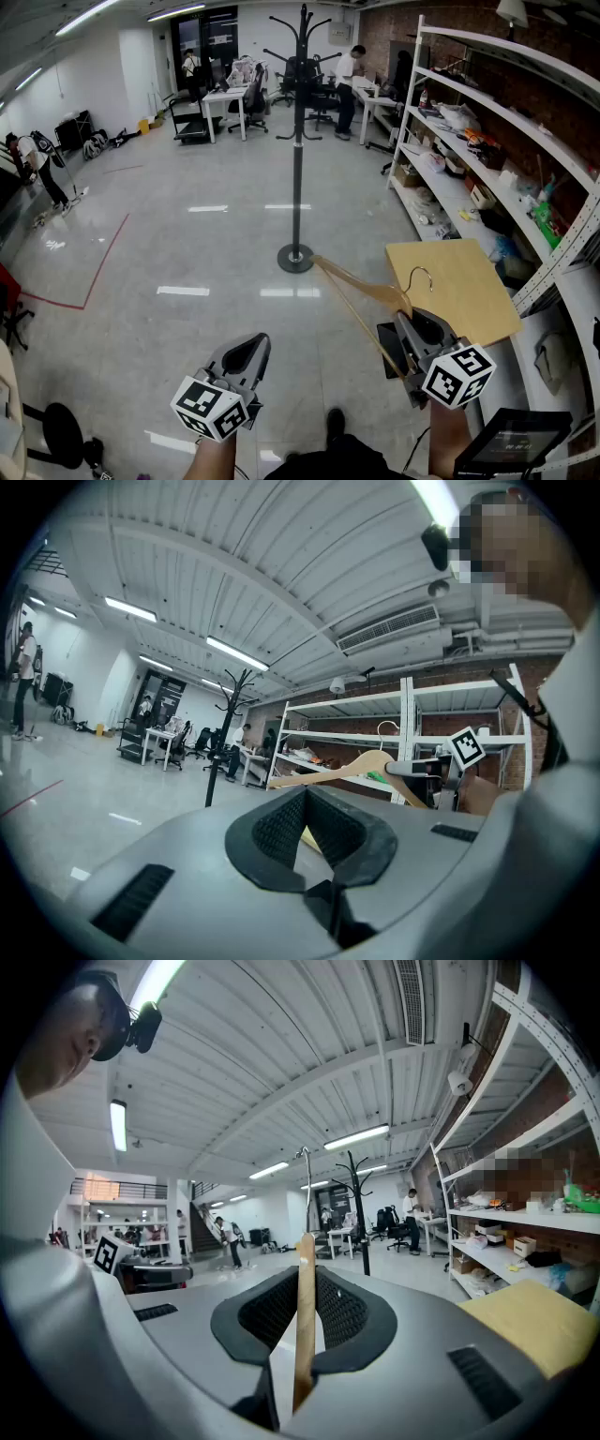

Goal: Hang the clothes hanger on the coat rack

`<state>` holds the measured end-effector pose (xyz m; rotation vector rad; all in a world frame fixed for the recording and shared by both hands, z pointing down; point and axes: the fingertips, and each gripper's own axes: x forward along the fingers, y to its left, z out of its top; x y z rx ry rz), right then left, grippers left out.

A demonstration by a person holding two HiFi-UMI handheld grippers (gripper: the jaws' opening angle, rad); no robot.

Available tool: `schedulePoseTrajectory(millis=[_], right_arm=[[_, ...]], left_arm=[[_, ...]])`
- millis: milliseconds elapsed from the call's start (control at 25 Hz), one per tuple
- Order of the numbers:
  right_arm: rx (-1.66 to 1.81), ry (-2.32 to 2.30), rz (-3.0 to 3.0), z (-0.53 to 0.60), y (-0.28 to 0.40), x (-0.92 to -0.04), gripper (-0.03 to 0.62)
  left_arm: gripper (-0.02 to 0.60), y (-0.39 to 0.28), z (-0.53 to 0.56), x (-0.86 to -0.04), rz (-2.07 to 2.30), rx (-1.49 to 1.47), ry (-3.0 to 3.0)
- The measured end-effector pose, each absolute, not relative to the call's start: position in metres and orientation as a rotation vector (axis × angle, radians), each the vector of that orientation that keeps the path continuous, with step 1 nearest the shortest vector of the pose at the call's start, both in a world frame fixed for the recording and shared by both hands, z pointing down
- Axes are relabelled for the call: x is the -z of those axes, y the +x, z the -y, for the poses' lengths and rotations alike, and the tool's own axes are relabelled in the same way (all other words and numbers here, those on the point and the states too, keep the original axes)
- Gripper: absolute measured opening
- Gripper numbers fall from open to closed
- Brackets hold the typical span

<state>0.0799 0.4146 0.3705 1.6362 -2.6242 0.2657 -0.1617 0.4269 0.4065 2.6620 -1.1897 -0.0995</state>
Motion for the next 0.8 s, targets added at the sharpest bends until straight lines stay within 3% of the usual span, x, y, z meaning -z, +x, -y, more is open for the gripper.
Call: schedulePoseTrajectory(millis=[800], right_arm=[[-0.229, 1.471, 2.777, -0.196, 0.141, -0.361, 0.055]], left_arm=[[-0.002, -0.069, -0.217, -0.375, 1.263, 0.096, 2.701]])
